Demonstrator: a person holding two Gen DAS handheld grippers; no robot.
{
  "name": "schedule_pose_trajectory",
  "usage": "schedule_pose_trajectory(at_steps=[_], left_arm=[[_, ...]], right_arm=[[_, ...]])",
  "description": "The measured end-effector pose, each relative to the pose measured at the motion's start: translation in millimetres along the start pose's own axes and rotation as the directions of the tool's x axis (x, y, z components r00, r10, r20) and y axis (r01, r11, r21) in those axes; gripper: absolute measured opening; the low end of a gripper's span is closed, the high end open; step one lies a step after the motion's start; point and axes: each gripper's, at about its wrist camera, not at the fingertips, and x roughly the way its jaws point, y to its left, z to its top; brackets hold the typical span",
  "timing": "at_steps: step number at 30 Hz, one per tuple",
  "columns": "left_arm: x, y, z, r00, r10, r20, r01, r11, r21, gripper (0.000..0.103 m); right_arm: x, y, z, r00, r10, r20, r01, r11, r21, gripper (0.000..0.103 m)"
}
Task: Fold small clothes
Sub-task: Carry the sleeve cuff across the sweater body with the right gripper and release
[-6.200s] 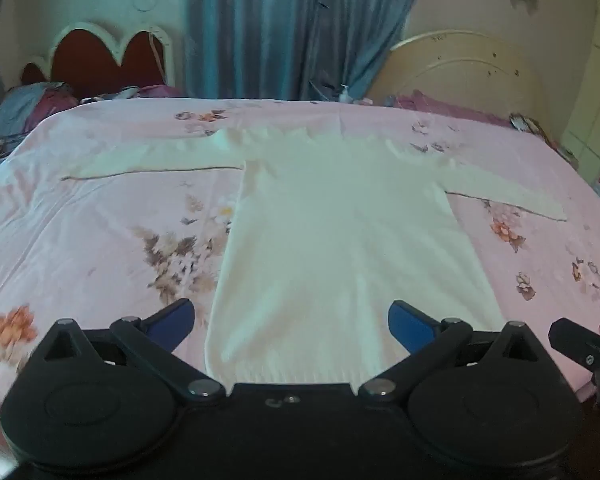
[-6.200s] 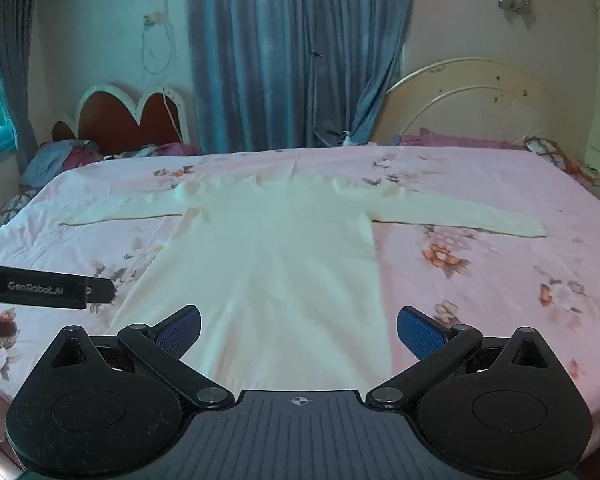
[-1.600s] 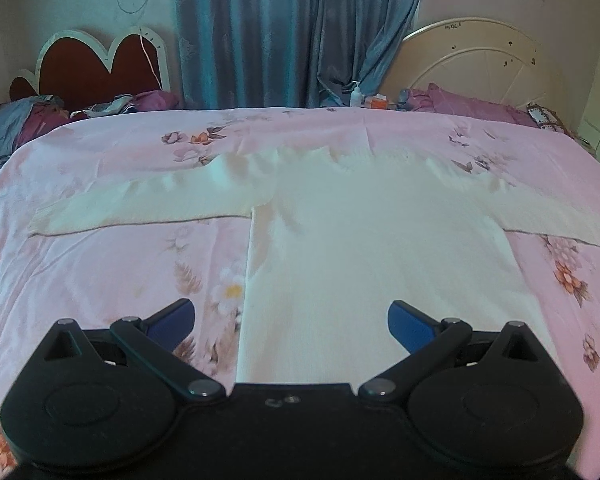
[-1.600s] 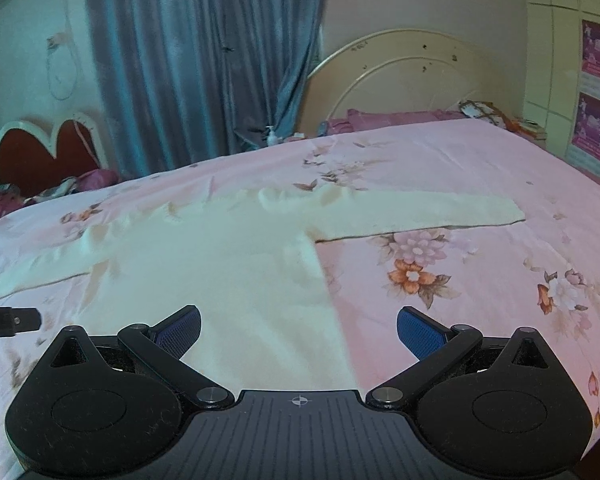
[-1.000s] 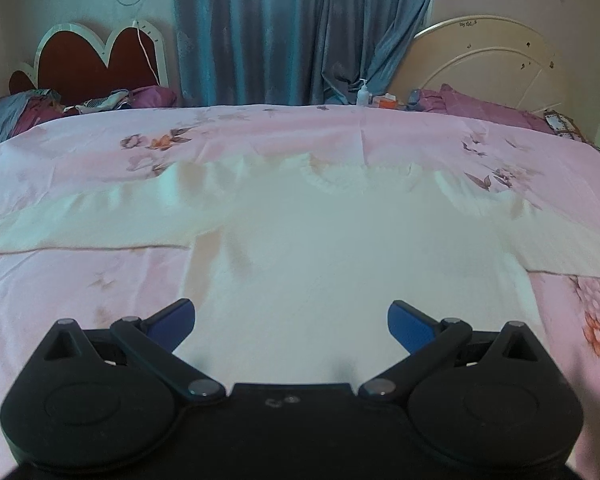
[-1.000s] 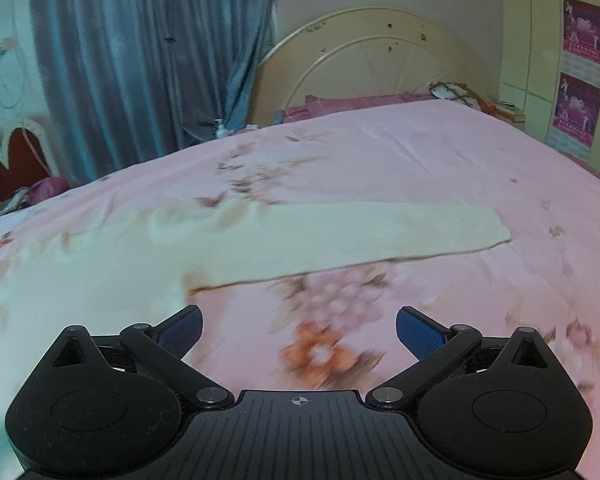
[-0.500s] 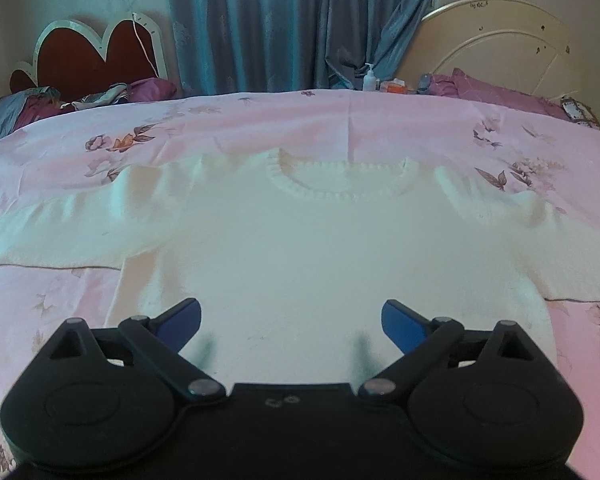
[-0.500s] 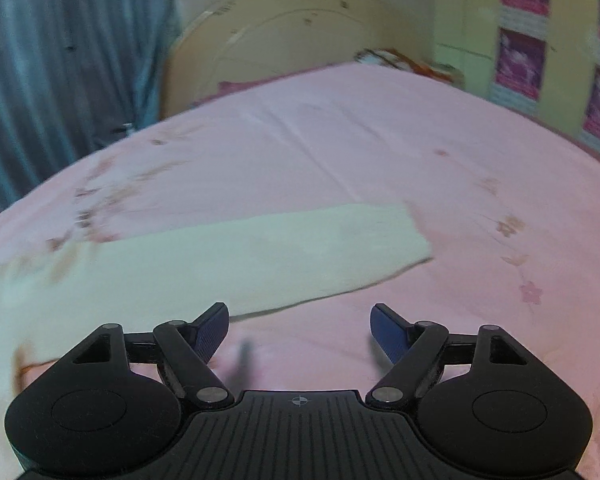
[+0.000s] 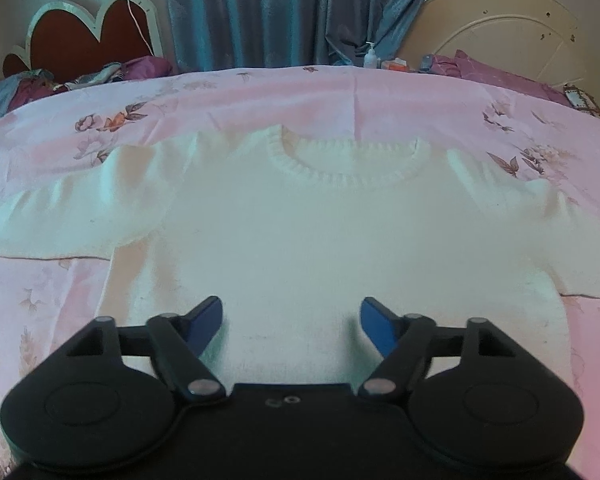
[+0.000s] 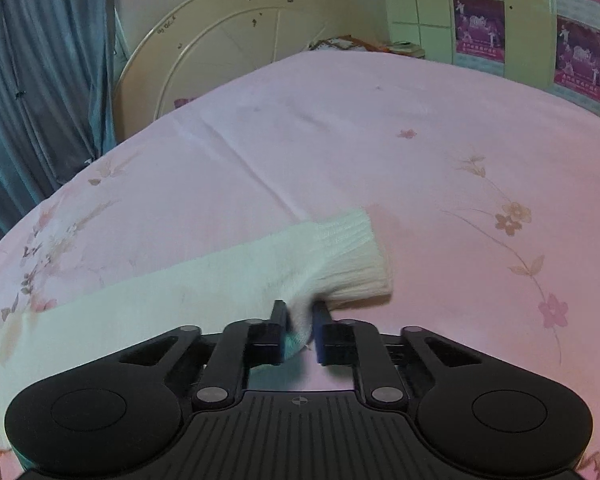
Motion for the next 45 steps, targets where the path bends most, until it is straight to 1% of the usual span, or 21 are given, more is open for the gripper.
schedule_pose_trajectory(at_steps=[2, 5, 9, 12, 15, 18, 20, 23, 25, 28, 31, 33, 34, 35, 36, 38, 39, 41, 42, 43, 45], left_arm=[[-0.6, 3.3, 0.9, 1.0, -0.011, 0.007, 0.011, 1.0, -0.002, 0.069], [-1.8, 7.3, 3.3, 1.0, -0.01, 0.019, 0.01, 1.0, 0.004, 0.069], [-6.9, 15.8, 8.0, 0.999, -0.009, 0.045, 0.009, 1.0, 0.005, 0.069], [-11.3, 28.1, 11.5, 0.998, -0.011, 0.064, 0.012, 1.0, -0.011, 0.069], [-13.8, 44.5, 14.1, 0.997, -0.01, 0.075, 0.013, 0.999, -0.029, 0.069], [-15.5, 65.1, 14.9, 0.996, -0.013, 0.083, 0.018, 0.998, -0.052, 0.069], [-15.7, 81.0, 15.4, 0.996, -0.007, 0.086, 0.012, 0.998, -0.063, 0.069], [-15.2, 103.1, 15.5, 0.996, 0.004, 0.089, 0.003, 0.996, -0.085, 0.069], [-13.1, 115.3, 16.9, 0.996, 0.003, 0.084, 0.006, 0.995, -0.099, 0.068], [-8.2, 124.3, 20.4, 0.997, -0.017, 0.078, 0.024, 0.995, -0.095, 0.067], [-3.7, 122.9, 22.8, 0.995, -0.055, 0.078, 0.061, 0.995, -0.08, 0.071], [1.6, 118.4, 26.1, 0.992, -0.109, 0.068, 0.115, 0.99, -0.082, 0.074], [4.1, 115.2, 27.3, 0.989, -0.135, 0.064, 0.14, 0.987, -0.083, 0.077], [7.7, 109.5, 29.1, 0.985, -0.164, 0.059, 0.168, 0.982, -0.086, 0.079], [11.1, 104.1, 29.3, 0.98, -0.191, 0.053, 0.195, 0.977, -0.087, 0.083], [19.8, 92.2, 28.4, 0.97, -0.242, 0.028, 0.243, 0.965, -0.097, 0.084], [27.3, 85.0, 29.0, 0.959, -0.282, 0.003, 0.281, 0.953, -0.113, 0.084], [42.0, 75.9, 29.3, 0.937, -0.347, -0.038, 0.338, 0.929, -0.151, 0.083], [49.8, 71.2, 28.7, 0.927, -0.372, -0.055, 0.358, 0.918, -0.171, 0.076], [56.5, 68.3, 27.9, 0.92, -0.386, -0.061, 0.37, 0.91, -0.187, 0.065], [67.8, 63.0, 26.9, 0.916, -0.397, -0.059, 0.377, 0.903, -0.207, 0.052]], right_arm=[[-3.7, 2.4, 1.0, 1.0, 0.012, 0.017, -0.012, 1.0, -0.001, 0.005], [-12.7, 12.7, 5.0, 0.997, 0.056, 0.056, -0.054, 0.998, -0.028, 0.005], [-32.8, 51.0, 9.5, 0.984, 0.146, 0.105, -0.135, 0.986, -0.102, 0.005], [-46.5, 97.7, 5.8, 0.962, 0.244, 0.119, -0.223, 0.96, -0.167, 0.005], [-56.8, 153.1, -6.2, 0.931, 0.349, 0.108, -0.317, 0.919, -0.233, 0.005], [-67.6, 213.3, -26.0, 0.893, 0.446, 0.063, -0.412, 0.865, -0.286, 0.005], [-72.8, 249.7, -43.8, 0.871, 0.49, 0.027, -0.456, 0.829, -0.324, 0.005], [-74.5, 302.4, -83.5, 0.834, 0.547, -0.071, -0.533, 0.767, -0.358, 0.005], [-72.7, 330.7, -113.6, 0.817, 0.558, -0.144, -0.566, 0.73, -0.382, 0.005], [-64.4, 359.6, -150.5, 0.792, 0.556, -0.252, -0.609, 0.692, -0.387, 0.005], [-64.3, 370.5, -172.3, 0.786, 0.536, -0.307, -0.618, 0.68, -0.394, 0.005], [-66.1, 370.0, -175.3, 0.78, 0.536, -0.323, -0.626, 0.673, -0.394, 0.013], [-69.8, 365.4, -173.7, 0.778, 0.543, -0.317, -0.629, 0.672, -0.392, 0.041], [-73.2, 358.6, -171.7, 0.785, 0.546, -0.292, -0.619, 0.68, -0.392, 0.069], [-76.7, 350.6, -169.8, 0.795, 0.548, -0.26, -0.605, 0.691, -0.396, 0.074], [-82.3, 334.3, -161.4, 0.822, 0.524, -0.222, -0.565, 0.709, -0.422, 0.074], [-84.5, 323.9, -158.3, 0.843, 0.499, -0.201, -0.533, 0.724, -0.438, 0.074], [-83.0, 308.2, -150.8, 0.871, 0.459, -0.172, -0.485, 0.752, -0.447, 0.074], [-82.0, 299.4, -147.6, 0.882, 0.441, -0.165, -0.466, 0.764, -0.446, 0.074], [-81.5, 287.4, -145.8, 0.894, 0.42, -0.156, -0.444, 0.778, -0.444, 0.074], [-79.6, 267.9, -144.7, 0.914, 0.381, -0.141, -0.402, 0.803, -0.44, 0.074]])
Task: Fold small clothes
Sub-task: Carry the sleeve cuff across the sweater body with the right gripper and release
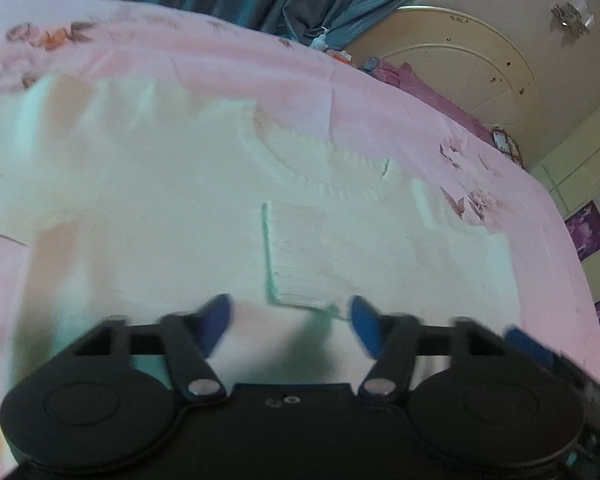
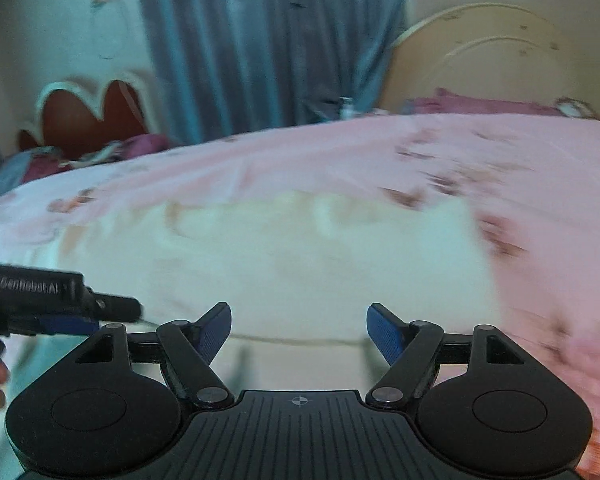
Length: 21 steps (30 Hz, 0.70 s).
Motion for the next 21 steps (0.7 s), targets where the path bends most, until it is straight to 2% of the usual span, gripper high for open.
schedule_pose_trajectory(at_steps=[2, 4, 6, 8, 10, 15, 19, 21], left_arm=[[6.8, -0.8, 0.4, 1.0, -0.005, 0.019, 0.006, 1.0, -0.007, 0.046], [9.6, -5.0, -1.7, 1.0, -0.01, 0.027, 0.01, 1.0, -0.011, 0.022], [13.9, -6.6, -3.5, 0.999, -0.034, 0.031, 0.035, 0.999, -0.021, 0.008], [10.0, -10.4, -4.2, 0.998, -0.035, 0.055, 0.035, 0.999, -0.012, 0.006], [-0.7, -17.3, 0.2, 0.991, -0.075, 0.112, 0.074, 0.997, 0.012, 0.005], [-52.4, -23.6, 31.0, 0.954, -0.157, 0.255, 0.157, 0.987, 0.018, 0.005], [-87.5, -4.4, 44.9, 0.929, -0.139, 0.344, 0.149, 0.989, -0.005, 0.005], [-96.6, 10.0, 45.5, 0.923, -0.09, 0.375, 0.1, 0.995, -0.006, 0.005]], right_arm=[[-1.6, -12.4, -7.0, 0.999, -0.036, -0.013, 0.036, 0.999, 0.014, 0.074], [-2.1, -24.4, -14.2, 0.997, -0.07, -0.03, 0.071, 0.997, 0.035, 0.074], [-1.8, -33.5, -19.0, 0.994, -0.099, -0.041, 0.101, 0.993, 0.055, 0.074], [0.6, -38.7, -21.0, 0.99, -0.131, -0.048, 0.134, 0.988, 0.069, 0.074], [2.9, -43.4, -21.9, 0.986, -0.157, -0.058, 0.161, 0.984, 0.073, 0.074], [16.4, -46.0, -17.3, 0.985, -0.164, -0.061, 0.169, 0.981, 0.096, 0.074], [27.2, -44.5, -8.1, 0.988, -0.147, -0.052, 0.152, 0.98, 0.127, 0.074], [32.6, -42.2, -4.7, 0.989, -0.142, -0.048, 0.147, 0.981, 0.128, 0.074]])
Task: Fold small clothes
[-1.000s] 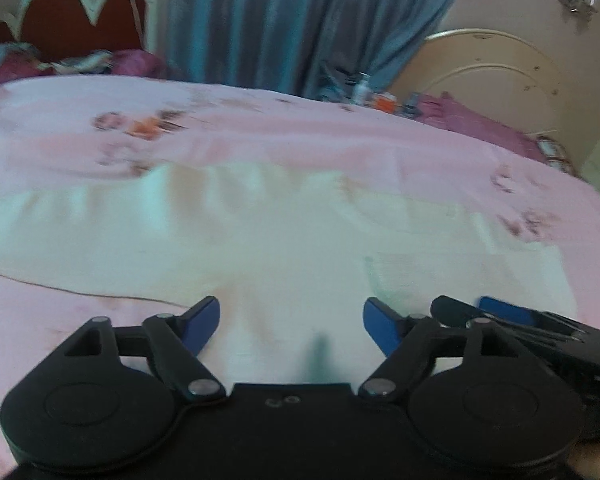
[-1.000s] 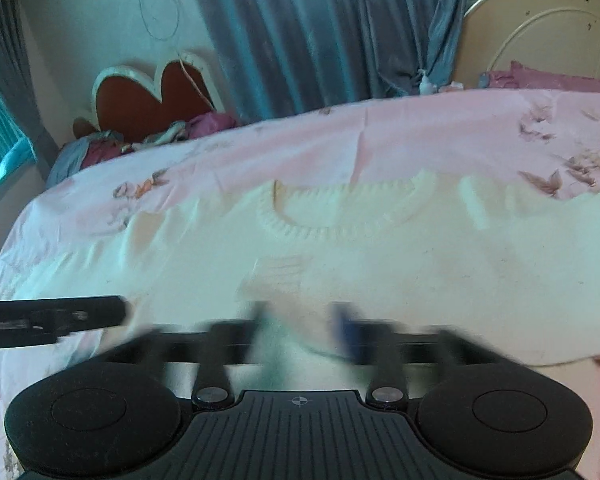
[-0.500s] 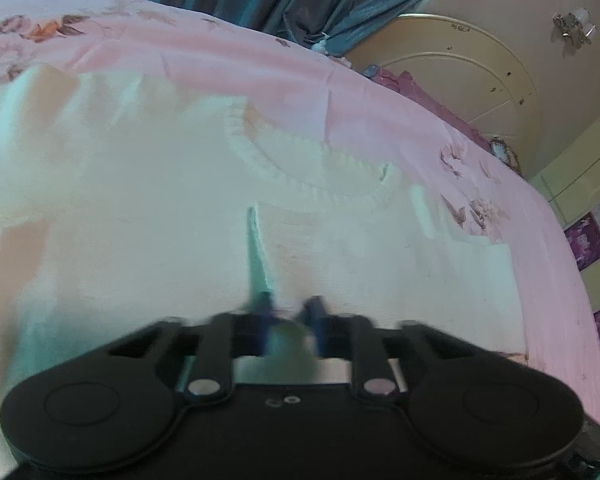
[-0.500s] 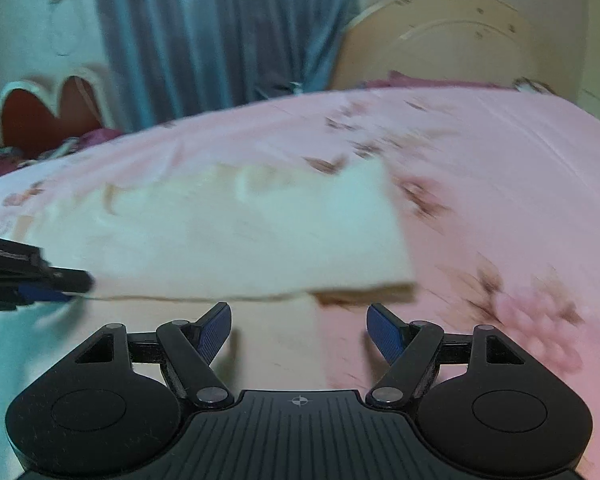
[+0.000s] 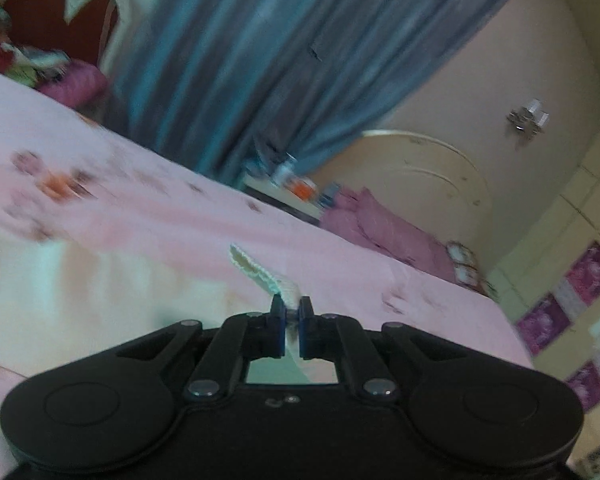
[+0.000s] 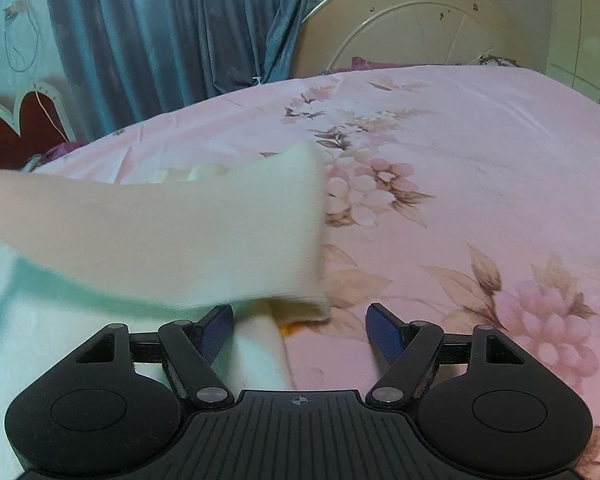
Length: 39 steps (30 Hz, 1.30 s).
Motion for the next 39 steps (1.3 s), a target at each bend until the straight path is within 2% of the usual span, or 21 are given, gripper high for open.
schedule_pose_trajectory(at_steps=[1, 2, 3, 5, 7, 9, 11, 13, 15, 17, 19, 21, 22, 23, 25, 27, 29, 30, 32, 35, 39], left_arm=[[-1.5, 6.9, -0.3, 1.0, 0.03, 0.006, -0.03, 1.0, 0.008, 0.005], [-1.5, 16.9, -1.7, 0.998, 0.061, 0.002, -0.061, 0.998, 0.0, 0.005], [0.3, 29.3, -4.8, 0.995, 0.094, -0.014, -0.095, 0.995, -0.014, 0.005], [7.9, 50.3, -14.9, 0.985, 0.163, -0.05, -0.164, 0.986, -0.026, 0.005], [16.8, 66.4, -25.2, 0.975, 0.2, -0.094, -0.205, 0.978, -0.043, 0.005], [23.7, 73.3, -32.7, 0.967, 0.227, -0.113, -0.232, 0.972, -0.031, 0.005], [28.1, 74.5, -37.3, 0.963, 0.242, -0.12, -0.245, 0.969, -0.016, 0.005], [32.8, 74.6, -41.7, 0.955, 0.261, -0.14, -0.262, 0.965, 0.014, 0.005], [36.1, 71.2, -44.1, 0.945, 0.288, -0.154, -0.279, 0.957, 0.082, 0.006], [33.7, 69.7, -48.4, 0.938, 0.315, -0.145, -0.298, 0.946, 0.125, 0.016], [26.2, 68.8, -48.2, 0.934, 0.34, -0.112, -0.325, 0.936, 0.132, 0.034], [13.7, 67.4, -45.4, 0.935, 0.35, -0.066, -0.34, 0.932, 0.126, 0.045], [8.7, 66.7, -43.6, 0.934, 0.353, -0.045, -0.345, 0.93, 0.127, 0.048], [3.9, 64.2, -42.0, 0.936, 0.351, -0.026, -0.345, 0.929, 0.133, 0.048], [1.7, 55.3, -40.3, 0.948, 0.319, -0.011, -0.313, 0.934, 0.171, 0.049], [7.6, 45.1, -41.0, 0.958, 0.284, -0.029, -0.272, 0.94, 0.205, 0.049], [16.6, 38.2, -43.5, 0.962, 0.269, -0.045, -0.253, 0.943, 0.214, 0.049], [21.8, 35.9, -44.6, 0.963, 0.265, -0.053, -0.249, 0.945, 0.214, 0.048], [33.3, 35.4, -47.1, 0.964, 0.248, -0.092, -0.224, 0.951, 0.215, 0.048], [48.6, 43.3, -53.1, 0.952, 0.263, -0.158, -0.228, 0.951, 0.209, 0.048], [50.6, 53.9, -57.0, 0.951, 0.261, -0.165, -0.23, 0.955, 0.186, 0.047]], right_arm=[[1.1, 1.5, 0.4, 1.0, 0.003, 0.003, -0.003, 1.0, 0.0, 0.072], [2.9, 2.9, 1.3, 1.0, 0.007, 0.004, -0.007, 1.0, -0.001, 0.051], [3.4, 3.6, 1.6, 1.0, 0.016, 0.006, -0.016, 1.0, 0.0, 0.039], [3.0, 5.6, 2.5, 0.999, 0.035, 0.005, -0.035, 0.999, 0.005, 0.021], [0.6, 9.0, 2.6, 0.999, 0.048, 0.005, -0.048, 0.999, -0.003, 0.01], [-5.5, 9.1, 2.7, 0.999, 0.038, 0.029, -0.038, 0.999, -0.008, 0.006], [-9.8, 5.3, 1.3, 0.999, 0.015, 0.05, -0.015, 1.0, 0.0, 0.006], [-2.2, 1.2, -3.8, 1.0, 0.012, 0.003, -0.012, 1.0, 0.006, 0.006], [-5.3, 4.0, -1.4, 1.0, 0.011, 0.002, -0.011, 1.0, -0.022, 0.006], [-7.9, 2.6, 0.7, 1.0, 0.026, -0.011, -0.027, 0.999, -0.023, 0.006], [-15.8, -0.5, 1.4, 0.999, 0.041, -0.021, -0.042, 0.999, -0.024, 0.007], [-27.8, -3.8, 2.1, 0.998, 0.06, -0.007, -0.06, 0.998, -0.022, 0.023], [-34.6, -5.6, 3.5, 0.997, 0.069, 0.015, -0.069, 0.997, -0.022, 0.052], [-39.1, -6.3, 5.0, 0.997, 0.07, 0.039, -0.069, 0.997, -0.025, 0.072], [-41.0, -3.8, 12.4, 0.995, 0.076, 0.069, -0.073, 0.996, -0.045, 0.072], [-29.2, -2.4, 21.8, 0.995, 0.088, 0.054, -0.086, 0.996, -0.037, 0.071], [-11.0, -2.9, 32.3, 0.994, 0.104, 0.034, -0.104, 0.995, -0.002, 0.071], [-3.0, -4.5, 36.5, 0.994, 0.105, 0.028, -0.105, 0.994, 0.005, 0.071], [14.3, -5.1, 46.7, 0.994, 0.111, 0.014, -0.112, 0.993, 0.033, 0.059], [40.5, -8.3, 61.0, 0.993, 0.117, -0.01, -0.116, 0.99, 0.079, 0.055], [65.9, -10.0, 76.0, 0.992, 0.126, -0.019, -0.124, 0.987, 0.107, 0.055]])
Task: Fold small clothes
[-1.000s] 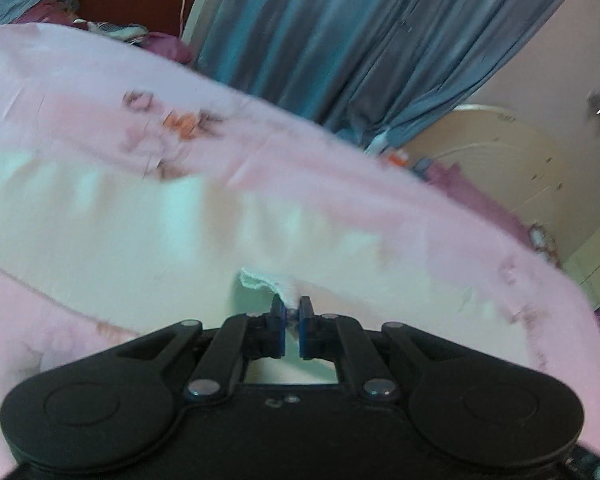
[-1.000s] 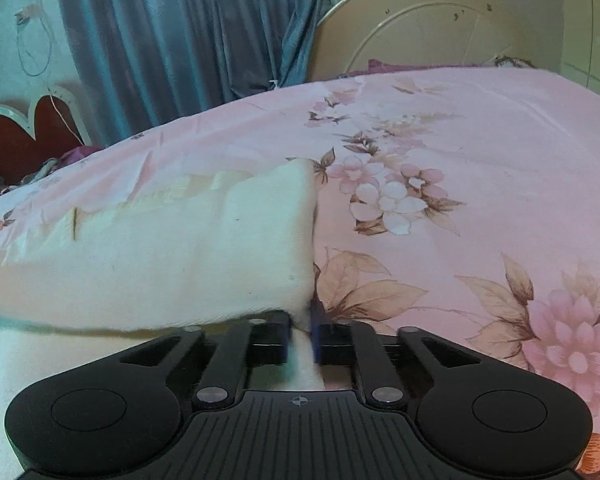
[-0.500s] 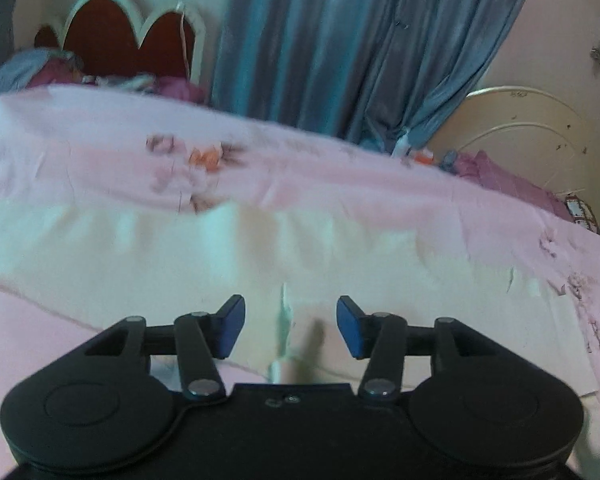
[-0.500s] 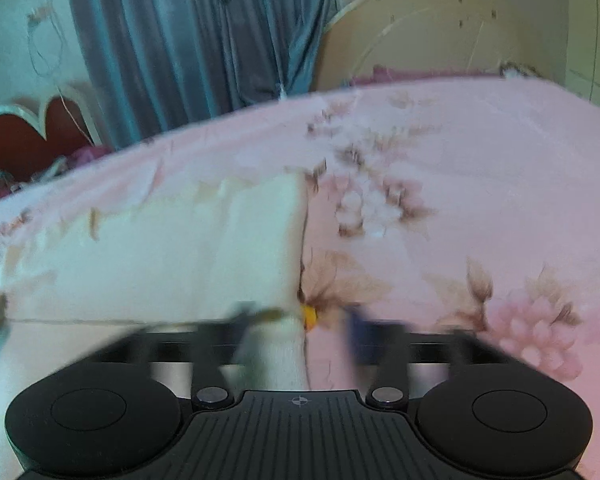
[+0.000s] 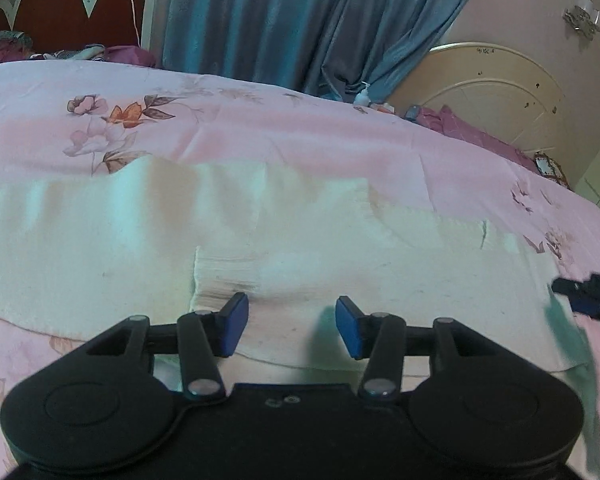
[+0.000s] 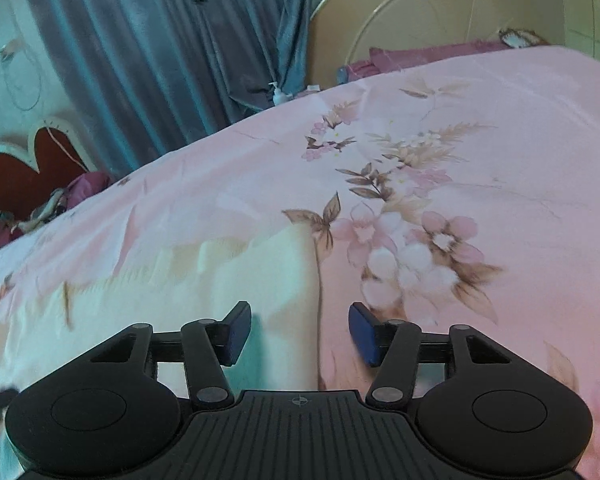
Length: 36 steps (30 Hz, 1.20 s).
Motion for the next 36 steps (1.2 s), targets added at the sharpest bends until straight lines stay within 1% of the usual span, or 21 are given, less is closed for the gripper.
schedule_pose_trajectory(at_steps=[1, 2, 3, 4, 6, 8, 9, 10, 13, 14, 17, 19, 21, 22, 23, 27, 29, 31, 32, 34, 36], left_arm=[[0.3, 0.0, 1.0, 1.0, 0.004, 0.001, -0.004, 1.0, 0.003, 0.047], [0.2, -0.1, 0.9, 1.0, 0.014, 0.007, -0.014, 1.0, 0.003, 0.047], [-0.2, -0.3, 1.3, 1.0, 0.024, 0.015, -0.024, 1.0, -0.002, 0.047], [-0.4, -0.8, 1.6, 0.999, 0.036, 0.021, -0.035, 0.999, -0.009, 0.047], [-1.0, -1.6, 2.6, 0.999, 0.041, 0.02, -0.041, 0.999, -0.029, 0.047], [-2.6, -3.9, 4.8, 0.999, 0.033, 0.024, -0.032, 0.999, -0.033, 0.048], [-2.3, -4.3, 5.0, 0.999, 0.026, 0.021, -0.025, 0.999, -0.029, 0.048], [-1.3, -3.4, 5.5, 1.0, 0.026, 0.018, -0.025, 0.999, -0.03, 0.048], [-1.3, 1.7, 7.9, 0.998, 0.046, 0.04, -0.044, 0.998, -0.04, 0.049], [3.4, 3.6, 9.3, 0.997, 0.064, 0.033, -0.063, 0.998, -0.029, 0.049], [6.4, 6.2, 12.2, 0.998, 0.065, 0.025, -0.064, 0.997, -0.039, 0.049], [1.8, 4.2, 12.0, 0.997, 0.066, 0.025, -0.065, 0.997, -0.035, 0.05], [-4.5, 3.8, 9.4, 0.998, 0.061, 0.025, -0.06, 0.997, -0.04, 0.054], [-7.2, 3.5, 7.9, 0.998, 0.061, 0.026, -0.059, 0.997, -0.04, 0.06], [-9.0, 2.9, 6.4, 0.998, 0.063, 0.026, -0.062, 0.997, -0.036, 0.063], [-10.4, 2.8, 1.2, 0.996, 0.087, 0.003, -0.087, 0.996, -0.004, 0.064], [-12.3, 6.3, -0.2, 0.996, 0.089, -0.017, -0.089, 0.996, -0.007, 0.064], [-18.1, 10.6, -2.1, 0.996, 0.087, -0.021, -0.088, 0.996, -0.022, 0.064], [-22.2, 12.4, -2.9, 0.996, 0.085, -0.023, -0.085, 0.996, -0.03, 0.064], [-31.7, 16.1, -4.7, 0.996, 0.083, -0.019, -0.084, 0.996, -0.042, 0.064], [-41.3, 21.9, -6.7, 0.996, 0.085, -0.016, -0.085, 0.995, -0.054, 0.064]], right_arm=[[7.3, 1.0, 3.5, 1.0, -0.002, -0.007, 0.002, 1.0, -0.004, 0.052], [12.6, 1.7, 4.7, 1.0, 0.002, -0.017, -0.002, 1.0, -0.004, 0.033], [15.5, 2.6, 5.8, 1.0, 0.007, -0.025, -0.007, 1.0, -0.001, 0.024], [16.2, 3.9, 7.0, 1.0, 0.008, -0.026, -0.008, 1.0, -0.002, 0.019], [13.6, 10.0, 6.0, 1.0, -0.004, -0.012, 0.003, 0.998, -0.062, 0.01], [13.2, 11.9, 1.0, 0.995, -0.094, 0.031, 0.097, 0.986, -0.134, 0.008], [15.5, 6.6, -0.3, 0.993, -0.114, 0.038, 0.118, 0.985, -0.122, 0.008], [14.4, 1.9, 0.6, 0.994, -0.106, 0.036, 0.109, 0.989, -0.101, 0.008], [10.9, 10.1, -0.5, 0.991, -0.131, 0.039, 0.136, 0.977, -0.163, 0.008], [8.8, 9.7, -0.2, 0.991, -0.127, 0.046, 0.133, 0.978, -0.159, 0.008], [-11.3, 13.7, -0.9, 0.99, -0.108, 0.096, 0.12, 0.984, -0.134, 0.008], [-25.1, 23.1, -5.5, 0.991, -0.078, 0.112, 0.095, 0.983, -0.159, 0.009], [-32.1, 36.9, -9.4, 0.993, -0.054, 0.108, 0.075, 0.976, -0.204, 0.023], [-35.9, 43.0, -16.4, 0.994, -0.04, 0.104, 0.063, 0.972, -0.226, 0.049], [-35.9, 48.0, -21.4, 0.994, -0.035, 0.102, 0.059, 0.969, -0.241, 0.066], [-30.7, 59.8, -48.9, 0.997, -0.058, 0.046, 0.07, 0.947, -0.314, 0.065], [-21.6, 54.9, -59.3, 0.994, -0.106, 0.019, 0.106, 0.935, -0.339, 0.061], [-20.7, 45.4, -60.9, 0.995, -0.104, 0.009, 0.101, 0.948, -0.301, 0.061], [-21.4, 40.7, -57.3, 0.995, -0.096, -0.01, 0.091, 0.961, -0.26, 0.055], [-27.8, 34.9, -55.2, 0.995, -0.097, -0.015, 0.092, 0.971, -0.22, 0.039], [-30.4, 30.4, -60.8, 0.994, -0.112, -0.016, 0.106, 0.971, -0.215, 0.038]])
